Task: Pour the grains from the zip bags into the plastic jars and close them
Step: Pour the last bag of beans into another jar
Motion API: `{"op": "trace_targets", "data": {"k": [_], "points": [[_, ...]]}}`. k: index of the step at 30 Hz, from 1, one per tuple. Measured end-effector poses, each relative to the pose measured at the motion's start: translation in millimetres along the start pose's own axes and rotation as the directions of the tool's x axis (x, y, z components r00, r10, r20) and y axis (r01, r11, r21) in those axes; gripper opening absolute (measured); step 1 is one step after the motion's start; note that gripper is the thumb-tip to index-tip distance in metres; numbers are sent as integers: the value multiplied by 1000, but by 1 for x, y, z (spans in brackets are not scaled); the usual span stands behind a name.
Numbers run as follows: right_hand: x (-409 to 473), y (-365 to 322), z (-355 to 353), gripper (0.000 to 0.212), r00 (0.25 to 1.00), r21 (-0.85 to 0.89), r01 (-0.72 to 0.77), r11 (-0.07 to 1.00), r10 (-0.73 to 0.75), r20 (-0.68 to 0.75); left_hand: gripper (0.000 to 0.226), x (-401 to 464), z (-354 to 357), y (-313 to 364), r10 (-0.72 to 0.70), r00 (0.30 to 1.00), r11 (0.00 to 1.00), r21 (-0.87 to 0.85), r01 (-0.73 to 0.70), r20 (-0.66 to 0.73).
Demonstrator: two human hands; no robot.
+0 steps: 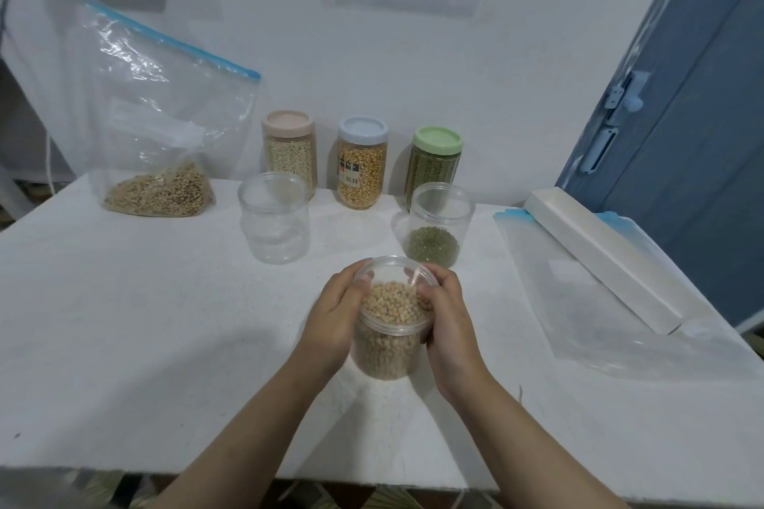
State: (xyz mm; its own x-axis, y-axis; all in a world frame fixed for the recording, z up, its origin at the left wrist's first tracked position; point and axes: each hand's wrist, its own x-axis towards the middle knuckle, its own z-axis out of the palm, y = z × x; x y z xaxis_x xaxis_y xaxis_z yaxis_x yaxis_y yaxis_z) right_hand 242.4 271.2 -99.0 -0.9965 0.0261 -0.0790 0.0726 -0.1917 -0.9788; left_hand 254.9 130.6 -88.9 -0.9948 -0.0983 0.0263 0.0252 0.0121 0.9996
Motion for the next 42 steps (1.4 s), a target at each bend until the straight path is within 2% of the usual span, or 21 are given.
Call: {"op": "trace_targets", "data": {"k": [2, 5, 8, 16, 19, 24, 26, 30, 32, 34, 37, 40, 42], "points": [[0, 2, -1, 30, 1000, 24, 8, 1000, -8, -3, 34, 5, -5, -2, -53, 999, 998, 25, 53, 7], [3, 2, 1, 29, 1000, 15, 21, 1000, -21, -11, 43, 5, -10, -4, -46, 997, 998, -45, 49, 64], [12, 0, 6, 26, 999, 5, 35, 999, -34, -35, 35, 8, -9, -6, -25, 995, 998, -54, 30, 96], [46, -9, 24, 18, 995, 102, 57, 993, -48, -92, 20, 50, -12, -5, -74, 997, 995, -61, 74, 3], [60, -9, 31, 34, 994, 126, 28, 992, -14, -110, 25, 66, -16, -1, -77, 997, 996, -51, 77, 10], [77, -9, 35, 16, 997, 78, 51, 996, -46, -59, 39, 78, -22, -1, -98, 995, 987, -129, 100, 25], [81, -9, 36, 8, 995, 82, 35, 996, -28, -92, 31, 81, -22, -4, -105, 994, 989, -106, 104, -8], [82, -7, 37, 17, 994, 81, 33, 996, -24, -103, 18, 84, -18, -4, -87, 995, 989, -128, 79, -58], [84, -7, 36, 18, 995, 90, 44, 995, -36, -90, 29, 80, -16, -3, -71, 996, 985, -159, 62, -55], [84, -7, 36, 9, 994, 86, 35, 996, -26, -108, 45, 77, -16, -4, -74, 996, 980, -190, 64, -46], [85, -5, 35, 9, 995, 86, 27, 996, -19, -102, 37, 78, -16, -8, -61, 997, 987, -155, 53, -44], [86, -4, 35, 20, 996, 102, 44, 994, -36, -82, 29, 79, -16, -7, -64, 996, 987, -151, 53, -64], [88, -3, 34, 15, 994, 79, 34, 996, -26, -104, 23, 80, -15, -7, -64, 995, 988, -147, 52, -73]]}}
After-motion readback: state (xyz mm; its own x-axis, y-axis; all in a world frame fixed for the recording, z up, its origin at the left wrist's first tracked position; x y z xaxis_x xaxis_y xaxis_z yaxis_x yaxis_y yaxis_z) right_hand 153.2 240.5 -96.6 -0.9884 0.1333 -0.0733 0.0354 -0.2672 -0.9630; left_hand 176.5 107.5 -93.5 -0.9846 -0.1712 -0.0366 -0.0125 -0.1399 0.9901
